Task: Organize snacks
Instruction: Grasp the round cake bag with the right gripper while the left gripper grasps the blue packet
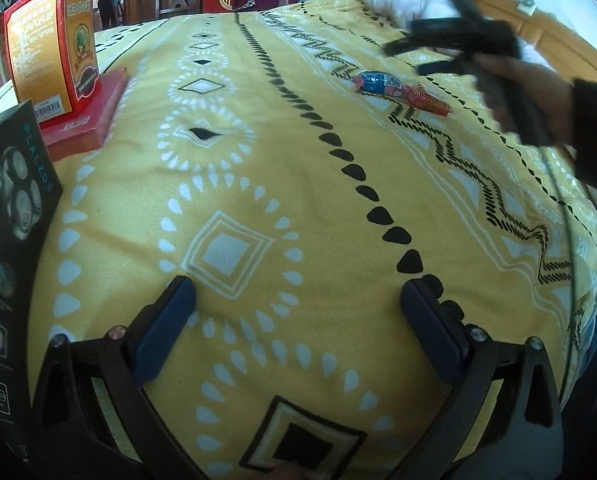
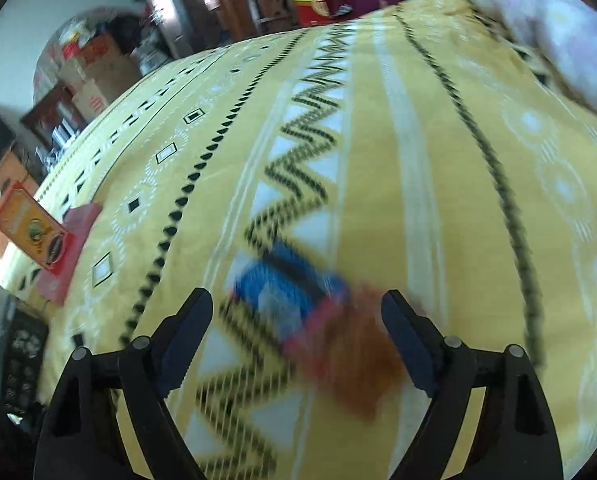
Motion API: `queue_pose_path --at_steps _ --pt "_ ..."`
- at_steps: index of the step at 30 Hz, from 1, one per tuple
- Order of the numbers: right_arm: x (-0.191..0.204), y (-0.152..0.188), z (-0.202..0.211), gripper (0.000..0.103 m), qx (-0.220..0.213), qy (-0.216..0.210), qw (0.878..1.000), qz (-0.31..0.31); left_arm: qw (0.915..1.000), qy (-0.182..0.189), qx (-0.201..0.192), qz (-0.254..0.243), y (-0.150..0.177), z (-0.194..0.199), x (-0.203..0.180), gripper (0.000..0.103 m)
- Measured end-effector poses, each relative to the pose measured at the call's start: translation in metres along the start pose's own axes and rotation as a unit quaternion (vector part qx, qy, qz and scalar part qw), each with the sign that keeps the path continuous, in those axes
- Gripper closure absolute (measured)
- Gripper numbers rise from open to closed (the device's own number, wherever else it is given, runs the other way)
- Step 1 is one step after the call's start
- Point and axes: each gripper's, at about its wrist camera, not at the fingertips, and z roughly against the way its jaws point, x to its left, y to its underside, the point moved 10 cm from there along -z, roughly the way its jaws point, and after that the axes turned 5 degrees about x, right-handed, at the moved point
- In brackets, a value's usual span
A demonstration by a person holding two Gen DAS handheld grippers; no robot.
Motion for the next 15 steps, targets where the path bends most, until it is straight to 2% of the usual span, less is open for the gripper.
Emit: queue_pose_path --at_steps 2,5,6,7,8,9,11,12,13,15 --pt "0.011 -0.005 -0.033 0.014 0.034 -0.013 0.999 0.025 1.0 0.006 -0.001 0.003 0.0 0.0 0.001 0.0" --pt "0.033 0.018 -0.063 0.013 0.075 -0.011 0.995 0.066 0.9999 0.01 -0.002 0.006 0.0 0.0 0.001 0.0" --pt "0.049 0.031 -0.061 0.013 0.086 -0.029 0.992 0.082 0.9999 0.011 -0.002 0.007 0.0 0.0 0.001 0.0" --pt "0.075 0.048 -0.051 0.014 0.1 -0.07 0.987 0.108 0.9999 0.013 -0.003 0.007 0.0 0.001 0.001 0.0" --pt "0.102 0.069 -0.035 0.015 0.121 -0.122 0.976 0.136 0.9998 0.015 -0.005 0.009 0.0 0.001 0.001 0.0" --pt "0.121 0.086 -0.018 0.016 0.133 -0.156 0.966 0.159 0.9998 0.017 -0.005 0.01 0.0 0.002 0.0 0.0" --pt "0.139 0.107 0.016 0.016 0.132 -0.184 0.956 0.188 0.9997 0.019 -0.007 0.01 -0.001 0.002 0.0 0.0" --pt "0.134 0.108 0.03 0.016 0.123 -0.184 0.957 0.185 0.9997 0.019 -0.007 0.011 -0.001 0.002 0.0 0.0" --pt "0.12 0.101 0.039 0.015 0.104 -0.167 0.966 0.171 0.9997 0.02 -0.007 0.011 -0.001 0.002 0.0 0.0" --pt "0.069 0.077 0.043 0.015 0.069 -0.097 0.986 0.118 0.9997 0.022 -0.008 0.012 -0.001 0.003 0.0 0.0"
